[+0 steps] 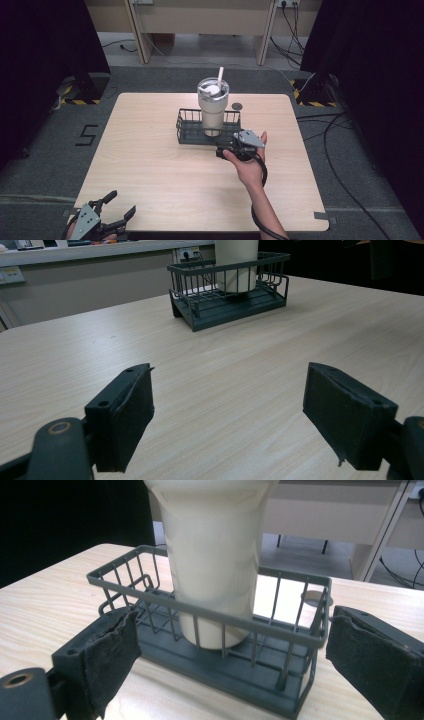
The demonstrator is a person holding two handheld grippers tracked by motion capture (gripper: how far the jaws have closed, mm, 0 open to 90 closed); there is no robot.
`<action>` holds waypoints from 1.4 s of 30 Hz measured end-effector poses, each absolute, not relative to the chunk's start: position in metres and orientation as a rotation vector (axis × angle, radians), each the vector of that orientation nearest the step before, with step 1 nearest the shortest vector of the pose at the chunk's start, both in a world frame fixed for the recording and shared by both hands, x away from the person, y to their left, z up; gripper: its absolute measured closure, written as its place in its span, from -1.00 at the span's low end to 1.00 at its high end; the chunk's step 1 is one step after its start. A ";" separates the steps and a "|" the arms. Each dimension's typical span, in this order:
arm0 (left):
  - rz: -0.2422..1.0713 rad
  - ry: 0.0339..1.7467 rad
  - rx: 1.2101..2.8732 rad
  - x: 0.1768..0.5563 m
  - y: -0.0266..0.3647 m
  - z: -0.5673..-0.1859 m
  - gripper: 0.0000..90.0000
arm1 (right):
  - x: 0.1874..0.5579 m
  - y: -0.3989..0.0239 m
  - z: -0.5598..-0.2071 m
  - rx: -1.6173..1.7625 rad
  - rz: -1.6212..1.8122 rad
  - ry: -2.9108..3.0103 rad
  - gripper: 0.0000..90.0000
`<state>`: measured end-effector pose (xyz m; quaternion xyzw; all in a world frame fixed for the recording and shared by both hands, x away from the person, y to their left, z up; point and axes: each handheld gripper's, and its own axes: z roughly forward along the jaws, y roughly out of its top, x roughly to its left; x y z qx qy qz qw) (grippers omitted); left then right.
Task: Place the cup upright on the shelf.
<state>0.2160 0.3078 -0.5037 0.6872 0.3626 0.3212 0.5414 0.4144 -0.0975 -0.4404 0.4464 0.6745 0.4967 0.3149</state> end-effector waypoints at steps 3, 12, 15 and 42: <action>0.764 0.863 1.637 0.216 0.308 -0.504 -0.57 | 0.409 -0.102 -0.441 1.173 1.304 1.773 -0.84; 0.769 0.864 1.636 0.216 0.307 -0.504 -0.57 | 0.399 -0.115 -0.441 1.176 1.296 1.763 -0.84; 0.770 0.864 1.635 0.216 0.307 -0.504 -0.57 | 0.396 -0.120 -0.442 1.184 1.290 1.763 -0.83; 0.778 0.865 1.633 0.217 0.307 -0.504 -0.56 | 0.365 -0.158 -0.453 1.221 1.235 1.736 -0.79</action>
